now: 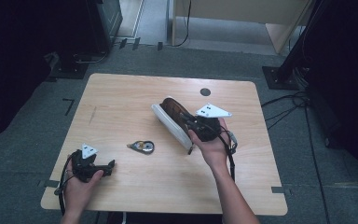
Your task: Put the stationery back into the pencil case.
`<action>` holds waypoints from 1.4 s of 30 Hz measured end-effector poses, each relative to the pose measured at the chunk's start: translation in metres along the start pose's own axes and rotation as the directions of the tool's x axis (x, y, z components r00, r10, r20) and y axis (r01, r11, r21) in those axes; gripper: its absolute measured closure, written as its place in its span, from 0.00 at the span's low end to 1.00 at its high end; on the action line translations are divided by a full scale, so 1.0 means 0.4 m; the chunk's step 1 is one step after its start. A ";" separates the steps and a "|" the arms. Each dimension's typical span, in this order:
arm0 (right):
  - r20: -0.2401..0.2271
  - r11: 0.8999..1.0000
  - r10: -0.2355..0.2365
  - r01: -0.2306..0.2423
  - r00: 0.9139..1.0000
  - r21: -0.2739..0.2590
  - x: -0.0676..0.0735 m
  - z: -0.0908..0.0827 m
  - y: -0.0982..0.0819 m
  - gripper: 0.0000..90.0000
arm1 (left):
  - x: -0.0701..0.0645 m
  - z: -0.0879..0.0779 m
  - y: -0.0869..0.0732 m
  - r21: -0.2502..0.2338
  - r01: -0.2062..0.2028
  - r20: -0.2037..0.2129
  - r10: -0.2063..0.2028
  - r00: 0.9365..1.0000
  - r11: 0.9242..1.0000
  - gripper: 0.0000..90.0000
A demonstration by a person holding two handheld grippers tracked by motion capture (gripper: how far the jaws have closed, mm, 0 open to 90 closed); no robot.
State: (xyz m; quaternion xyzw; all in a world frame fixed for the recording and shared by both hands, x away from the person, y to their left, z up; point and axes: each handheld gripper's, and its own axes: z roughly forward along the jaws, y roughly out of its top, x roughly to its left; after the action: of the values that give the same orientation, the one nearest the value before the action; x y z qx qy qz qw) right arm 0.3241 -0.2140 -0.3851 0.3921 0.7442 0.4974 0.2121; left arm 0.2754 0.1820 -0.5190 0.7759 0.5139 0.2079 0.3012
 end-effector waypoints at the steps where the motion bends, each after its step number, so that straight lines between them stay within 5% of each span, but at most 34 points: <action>1: 0.002 1.000 0.000 0.000 1.000 -0.001 -0.003 0.004 0.004 0.90 | 0.000 0.000 0.000 0.000 0.000 0.000 0.000 1.000 1.000 0.00; 24: 0.038 1.000 0.000 0.000 0.999 0.005 -0.033 0.127 0.055 0.90 | 0.000 0.000 0.000 0.000 -0.001 0.000 0.001 1.000 1.000 0.00; 42: 0.050 1.000 0.024 -0.024 0.998 -0.006 -0.058 0.182 0.042 0.90 | 0.000 0.000 0.000 0.000 0.000 0.000 0.000 1.000 1.000 0.00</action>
State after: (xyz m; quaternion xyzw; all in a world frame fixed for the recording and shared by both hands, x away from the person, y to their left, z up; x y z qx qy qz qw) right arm 0.3958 -0.1874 -0.4018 0.4126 0.7326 0.4920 0.2259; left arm 0.2754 0.1820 -0.5190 0.7758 0.5140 0.2077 0.3014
